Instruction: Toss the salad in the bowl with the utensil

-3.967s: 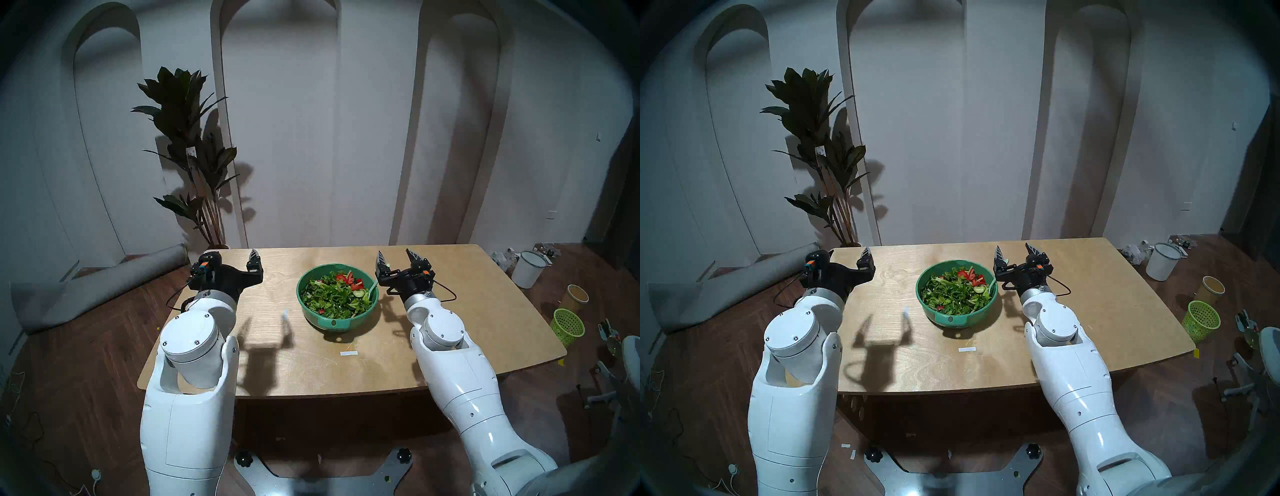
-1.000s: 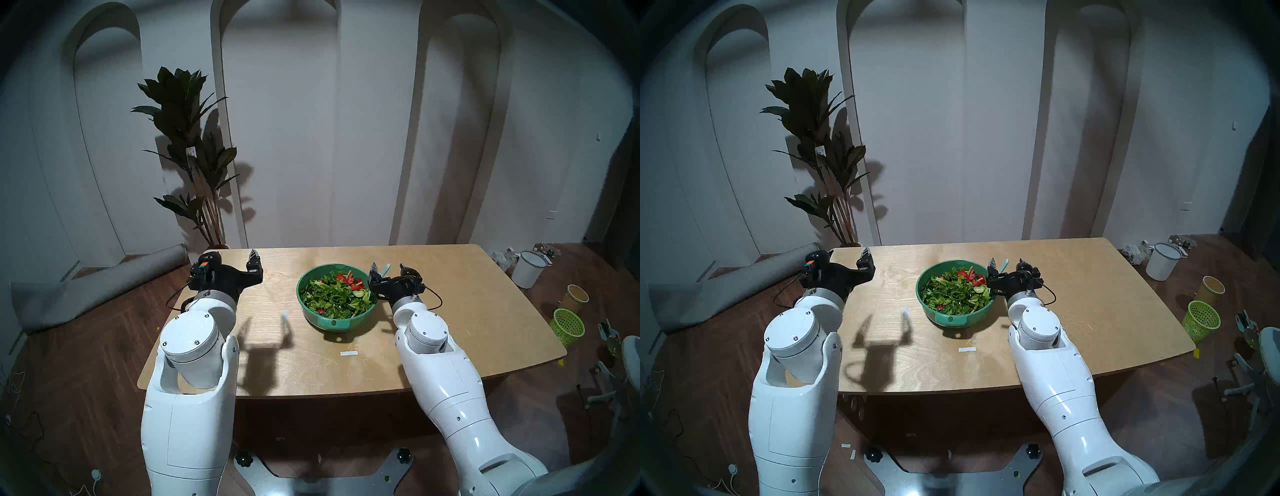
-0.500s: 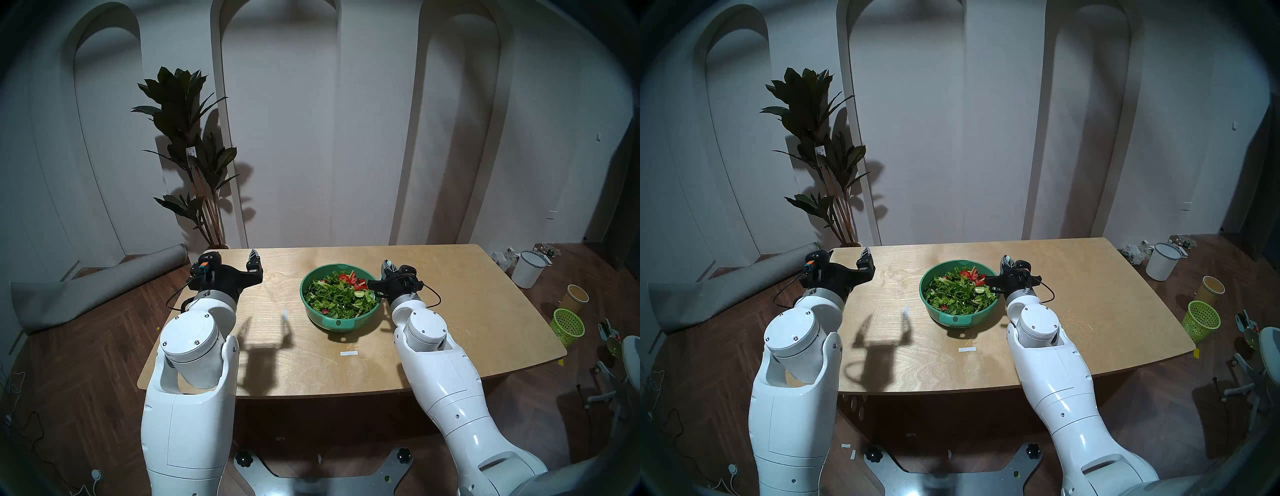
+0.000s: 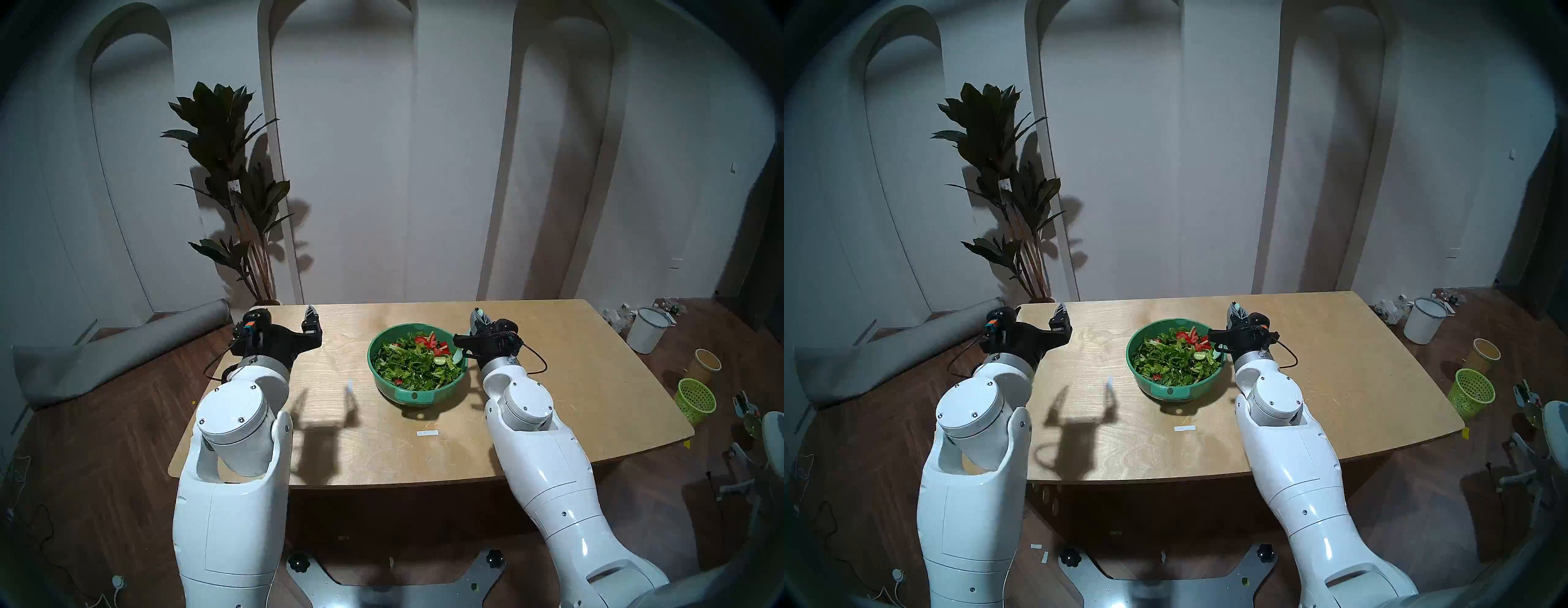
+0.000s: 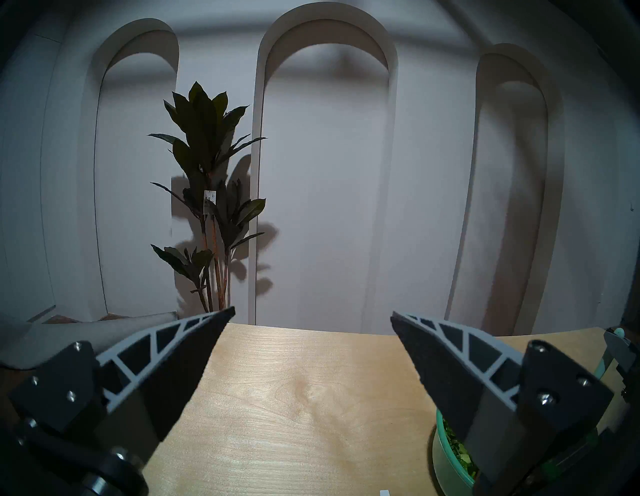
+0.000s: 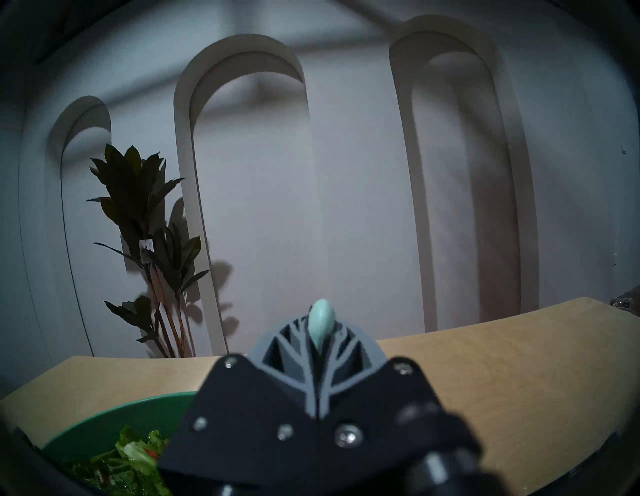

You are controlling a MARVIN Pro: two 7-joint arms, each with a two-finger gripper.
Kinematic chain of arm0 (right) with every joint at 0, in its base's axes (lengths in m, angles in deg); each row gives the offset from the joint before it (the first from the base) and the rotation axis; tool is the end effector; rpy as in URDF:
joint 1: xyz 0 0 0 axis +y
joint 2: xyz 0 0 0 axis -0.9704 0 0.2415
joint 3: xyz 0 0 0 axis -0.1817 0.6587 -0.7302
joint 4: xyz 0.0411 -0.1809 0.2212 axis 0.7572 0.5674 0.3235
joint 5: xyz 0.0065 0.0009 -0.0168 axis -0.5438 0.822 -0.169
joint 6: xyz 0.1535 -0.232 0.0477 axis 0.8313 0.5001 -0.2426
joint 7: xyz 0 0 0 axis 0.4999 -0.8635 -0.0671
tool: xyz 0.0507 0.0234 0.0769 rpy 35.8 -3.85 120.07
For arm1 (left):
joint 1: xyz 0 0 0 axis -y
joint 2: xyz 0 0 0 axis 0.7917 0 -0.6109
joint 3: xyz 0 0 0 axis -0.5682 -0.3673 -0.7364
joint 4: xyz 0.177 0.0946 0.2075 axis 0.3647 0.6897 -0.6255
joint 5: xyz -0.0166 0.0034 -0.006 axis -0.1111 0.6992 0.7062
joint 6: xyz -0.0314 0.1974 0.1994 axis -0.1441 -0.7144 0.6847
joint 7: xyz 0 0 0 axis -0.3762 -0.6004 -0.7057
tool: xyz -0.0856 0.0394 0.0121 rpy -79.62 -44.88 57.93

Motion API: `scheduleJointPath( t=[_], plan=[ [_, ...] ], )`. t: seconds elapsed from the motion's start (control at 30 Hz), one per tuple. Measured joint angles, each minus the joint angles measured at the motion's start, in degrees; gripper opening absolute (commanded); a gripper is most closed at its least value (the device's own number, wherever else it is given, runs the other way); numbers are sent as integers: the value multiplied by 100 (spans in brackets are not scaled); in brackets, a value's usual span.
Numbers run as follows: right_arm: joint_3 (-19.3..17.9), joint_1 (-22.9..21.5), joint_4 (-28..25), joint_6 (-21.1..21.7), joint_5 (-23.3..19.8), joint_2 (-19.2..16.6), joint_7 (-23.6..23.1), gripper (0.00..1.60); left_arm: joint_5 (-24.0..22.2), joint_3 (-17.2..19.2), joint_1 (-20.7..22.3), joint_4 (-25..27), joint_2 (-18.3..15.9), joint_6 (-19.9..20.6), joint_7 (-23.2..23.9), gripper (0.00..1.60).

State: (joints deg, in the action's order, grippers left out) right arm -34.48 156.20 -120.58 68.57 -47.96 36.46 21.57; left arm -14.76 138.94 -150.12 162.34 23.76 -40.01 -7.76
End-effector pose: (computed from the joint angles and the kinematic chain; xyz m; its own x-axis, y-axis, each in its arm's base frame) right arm 0.4415 0.0120 -0.2882 -0.1076 -0.1629 0.9808 0.0992 -0.9833 -0.1525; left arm 0.3449 0.0051 -0.2100 0.0185 0.0616 0.9979 0.0708 -0.9957 0.0602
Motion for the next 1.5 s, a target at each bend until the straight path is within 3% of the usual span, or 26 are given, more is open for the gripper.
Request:
scheduleJointPath(
  t=[0.37,0.63,0.87,1.27,1.5],
  plan=[
    [-41,168,-238,-87,-127,-168,-336,0,-69,-5,26,-5,1,110,48,160],
    [-62,178,-406,-93,-169,-270,-490,0,-684,204,297,-24,-56,988,490,160],
    [17,176,-463,-93,-177,-305,-567,0,-841,325,672,53,-207,1848,555,160],
    [240,180,-445,-92,-181,-254,-625,0,-335,-656,1307,-124,-447,3246,362,160],
    [305,185,-409,-92,-172,-251,-633,0,-98,-1117,1661,-231,-420,3399,196,160]
  ],
)
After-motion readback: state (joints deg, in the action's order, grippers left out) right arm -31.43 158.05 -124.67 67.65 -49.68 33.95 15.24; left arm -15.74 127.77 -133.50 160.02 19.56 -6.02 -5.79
